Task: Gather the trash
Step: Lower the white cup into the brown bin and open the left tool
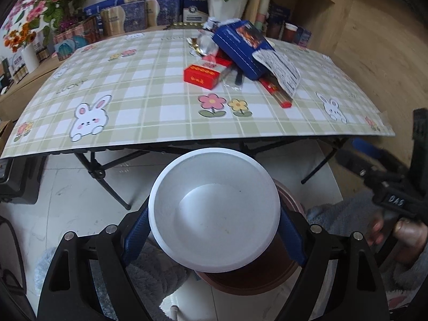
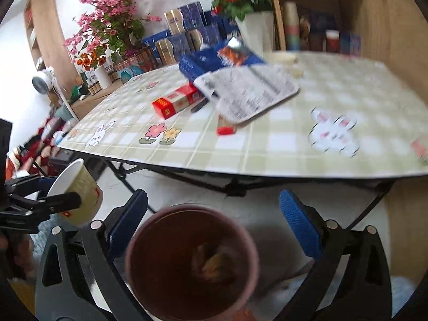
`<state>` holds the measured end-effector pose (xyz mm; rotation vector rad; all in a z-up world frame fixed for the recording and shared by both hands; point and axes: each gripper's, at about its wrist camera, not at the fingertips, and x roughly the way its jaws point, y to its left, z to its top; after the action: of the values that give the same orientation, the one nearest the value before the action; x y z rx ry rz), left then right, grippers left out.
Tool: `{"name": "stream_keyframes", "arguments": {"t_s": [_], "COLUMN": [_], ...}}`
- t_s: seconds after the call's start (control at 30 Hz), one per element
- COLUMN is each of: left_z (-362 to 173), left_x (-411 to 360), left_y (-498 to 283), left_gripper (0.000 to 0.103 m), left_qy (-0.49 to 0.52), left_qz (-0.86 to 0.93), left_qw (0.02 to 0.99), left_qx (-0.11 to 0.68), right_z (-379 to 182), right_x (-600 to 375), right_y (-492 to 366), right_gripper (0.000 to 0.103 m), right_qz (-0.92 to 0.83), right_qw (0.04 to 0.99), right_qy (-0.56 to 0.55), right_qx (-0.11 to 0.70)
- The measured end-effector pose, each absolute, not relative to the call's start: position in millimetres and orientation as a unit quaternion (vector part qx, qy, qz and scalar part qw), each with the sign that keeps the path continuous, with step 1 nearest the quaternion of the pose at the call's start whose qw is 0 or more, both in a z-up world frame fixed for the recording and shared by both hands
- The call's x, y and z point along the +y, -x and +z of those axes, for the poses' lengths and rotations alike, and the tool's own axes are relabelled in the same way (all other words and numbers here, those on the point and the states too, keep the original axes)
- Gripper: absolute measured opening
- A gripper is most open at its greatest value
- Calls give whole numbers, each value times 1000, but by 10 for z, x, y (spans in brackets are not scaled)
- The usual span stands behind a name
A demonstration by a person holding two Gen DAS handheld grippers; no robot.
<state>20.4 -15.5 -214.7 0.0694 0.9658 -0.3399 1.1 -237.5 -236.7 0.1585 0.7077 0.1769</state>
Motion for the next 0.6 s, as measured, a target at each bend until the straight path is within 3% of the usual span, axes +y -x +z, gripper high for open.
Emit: {"name": "stream_keyframes", "arguments": {"t_s": [0.6], "left_z": [-3117], "left_x": [-901], "left_y": [-541], "left_gripper": [82], "left_qy": [-138], "left_qz": [-215], "left_qw": [798], "left_qx": [545], "right_z": [-2709], "right_x": [-2548], "right_y": [-164], "right_gripper": [97], "right_qz": [48], "right_qw": [909], "right_qy": [-133], "right_qx": [393]}}
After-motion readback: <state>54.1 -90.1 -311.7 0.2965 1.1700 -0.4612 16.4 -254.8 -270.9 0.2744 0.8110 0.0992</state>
